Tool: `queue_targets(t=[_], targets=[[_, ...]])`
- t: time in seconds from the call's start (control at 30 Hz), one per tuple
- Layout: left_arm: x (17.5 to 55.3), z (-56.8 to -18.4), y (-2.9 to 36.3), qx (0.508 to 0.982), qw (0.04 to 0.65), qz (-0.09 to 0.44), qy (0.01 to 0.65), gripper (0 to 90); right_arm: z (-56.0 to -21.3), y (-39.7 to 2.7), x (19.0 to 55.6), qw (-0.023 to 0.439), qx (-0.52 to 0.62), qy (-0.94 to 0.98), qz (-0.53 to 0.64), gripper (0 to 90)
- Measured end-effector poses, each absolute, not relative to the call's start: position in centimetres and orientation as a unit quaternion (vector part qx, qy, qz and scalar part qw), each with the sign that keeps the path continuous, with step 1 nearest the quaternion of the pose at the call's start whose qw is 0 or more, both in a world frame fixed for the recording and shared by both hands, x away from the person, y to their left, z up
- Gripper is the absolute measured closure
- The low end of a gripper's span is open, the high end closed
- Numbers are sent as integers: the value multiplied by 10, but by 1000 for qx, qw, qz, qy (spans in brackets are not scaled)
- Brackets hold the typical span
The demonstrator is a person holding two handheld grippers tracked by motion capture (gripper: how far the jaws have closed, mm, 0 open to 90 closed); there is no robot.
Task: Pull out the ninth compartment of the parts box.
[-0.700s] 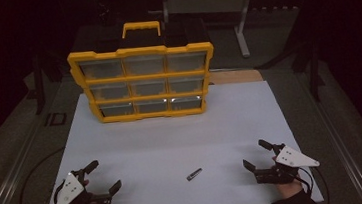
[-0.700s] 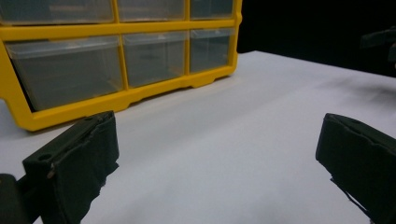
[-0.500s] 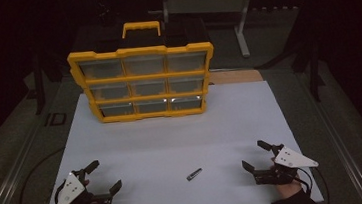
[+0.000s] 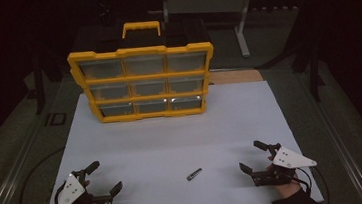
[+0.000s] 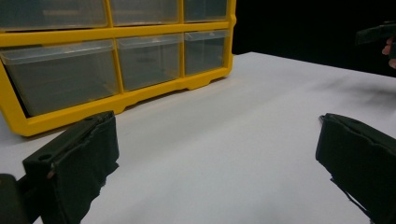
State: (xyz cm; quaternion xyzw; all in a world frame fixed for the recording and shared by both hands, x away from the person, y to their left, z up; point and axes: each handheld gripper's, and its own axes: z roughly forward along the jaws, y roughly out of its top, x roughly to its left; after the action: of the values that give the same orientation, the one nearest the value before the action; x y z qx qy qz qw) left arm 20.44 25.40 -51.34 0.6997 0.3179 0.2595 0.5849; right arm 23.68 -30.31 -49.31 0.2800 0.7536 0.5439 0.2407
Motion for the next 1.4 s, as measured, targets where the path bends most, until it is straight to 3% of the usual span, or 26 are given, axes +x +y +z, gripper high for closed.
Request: queue_targets(t=[0.23, 1.0, 1.4], targets=[[204, -513, 257, 693, 589, 262, 323, 0, -479, -296, 238, 227, 261, 767, 540, 97], [203, -512, 254, 697, 586, 260, 322, 0, -419, -274, 267, 298, 179, 775, 528, 87], [202, -512, 255, 695, 588, 259, 323, 0, -397, -246, 288, 302, 141, 780, 529, 87]])
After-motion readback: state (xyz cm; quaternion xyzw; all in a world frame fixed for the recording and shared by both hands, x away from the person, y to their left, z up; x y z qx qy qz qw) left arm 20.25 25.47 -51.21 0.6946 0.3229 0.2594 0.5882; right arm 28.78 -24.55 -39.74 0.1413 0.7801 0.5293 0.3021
